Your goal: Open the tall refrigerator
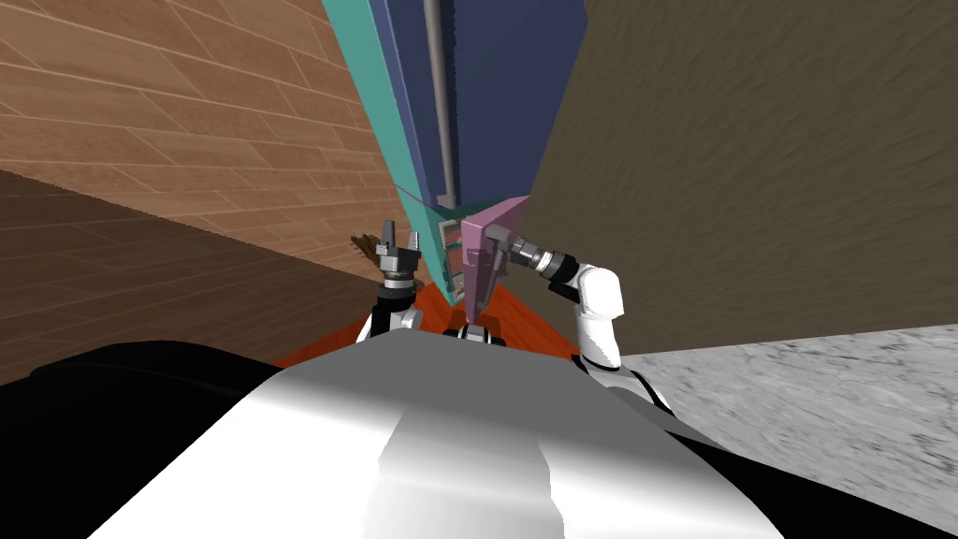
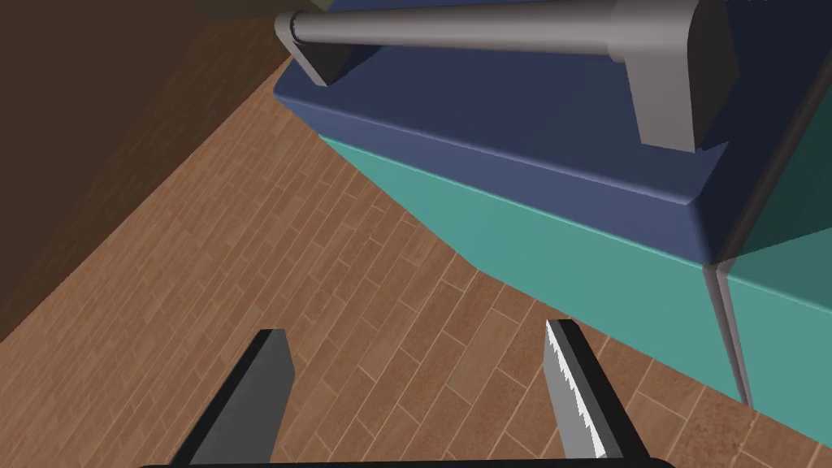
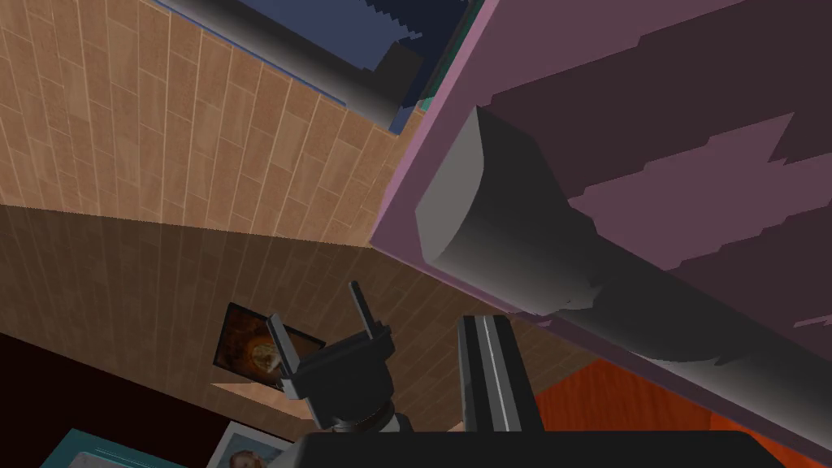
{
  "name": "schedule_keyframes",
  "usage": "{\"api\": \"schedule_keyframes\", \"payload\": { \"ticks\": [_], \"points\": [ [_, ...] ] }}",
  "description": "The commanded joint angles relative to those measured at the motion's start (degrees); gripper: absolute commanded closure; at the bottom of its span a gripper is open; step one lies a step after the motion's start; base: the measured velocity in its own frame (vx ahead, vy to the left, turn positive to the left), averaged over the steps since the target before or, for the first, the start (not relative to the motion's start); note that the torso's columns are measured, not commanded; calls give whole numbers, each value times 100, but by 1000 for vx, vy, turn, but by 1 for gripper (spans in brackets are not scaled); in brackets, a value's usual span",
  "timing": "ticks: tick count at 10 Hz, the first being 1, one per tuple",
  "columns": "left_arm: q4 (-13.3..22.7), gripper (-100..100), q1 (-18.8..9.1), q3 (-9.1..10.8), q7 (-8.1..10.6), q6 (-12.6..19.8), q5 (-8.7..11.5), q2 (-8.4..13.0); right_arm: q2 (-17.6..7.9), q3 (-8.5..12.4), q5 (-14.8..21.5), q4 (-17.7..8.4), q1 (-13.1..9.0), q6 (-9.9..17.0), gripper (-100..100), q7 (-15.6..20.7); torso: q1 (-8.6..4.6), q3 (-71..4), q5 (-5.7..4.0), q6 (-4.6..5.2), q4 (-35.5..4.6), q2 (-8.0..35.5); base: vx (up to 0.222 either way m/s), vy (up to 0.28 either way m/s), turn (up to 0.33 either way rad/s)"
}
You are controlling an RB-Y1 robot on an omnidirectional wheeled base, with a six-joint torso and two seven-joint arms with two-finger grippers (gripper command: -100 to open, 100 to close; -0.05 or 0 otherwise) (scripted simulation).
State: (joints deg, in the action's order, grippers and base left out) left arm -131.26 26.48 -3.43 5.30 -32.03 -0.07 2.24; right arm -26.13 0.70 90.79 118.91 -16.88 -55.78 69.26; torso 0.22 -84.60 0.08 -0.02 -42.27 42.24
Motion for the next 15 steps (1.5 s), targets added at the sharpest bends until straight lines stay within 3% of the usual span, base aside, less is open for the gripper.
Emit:
{"api": "schedule_keyframes", "payload": {
  "ticks": [1, 2, 4, 11, 15],
  "points": [
    [0, 0, 0, 0, 0, 0, 0, 0, 9, -43, -72, 58, -13, -53, 100, 8, -23, 2, -8, 1, -1, 3, -10, -157, 33],
    [0, 0, 1, -1, 0, 0, 0, -1, -34, 39, -91, -104, -24, 59, -100, -74, 26, 1, 2, 2, 0, 0, 7, 41, -109],
    [0, 0, -1, -4, 0, 0, 0, -4, -75, 114, -86, -233, -35, 158, -100, -136, 66, -22, 18, -18, 27, -39, -16, 138, -91],
    [0, 0, 0, -4, 0, 0, 0, -4, -308, 532, -25, -927, -103, 699, -100, -466, -44, -103, -11, -16, 32, -146, -6, 173, -100],
    [0, 0, 0, -3, 0, 0, 0, -4, -374, 650, -10, -1125, -121, 854, -100, -561, -7, -134, 6, -42, 30, -188, -9, 108, -66]
  ]
}}
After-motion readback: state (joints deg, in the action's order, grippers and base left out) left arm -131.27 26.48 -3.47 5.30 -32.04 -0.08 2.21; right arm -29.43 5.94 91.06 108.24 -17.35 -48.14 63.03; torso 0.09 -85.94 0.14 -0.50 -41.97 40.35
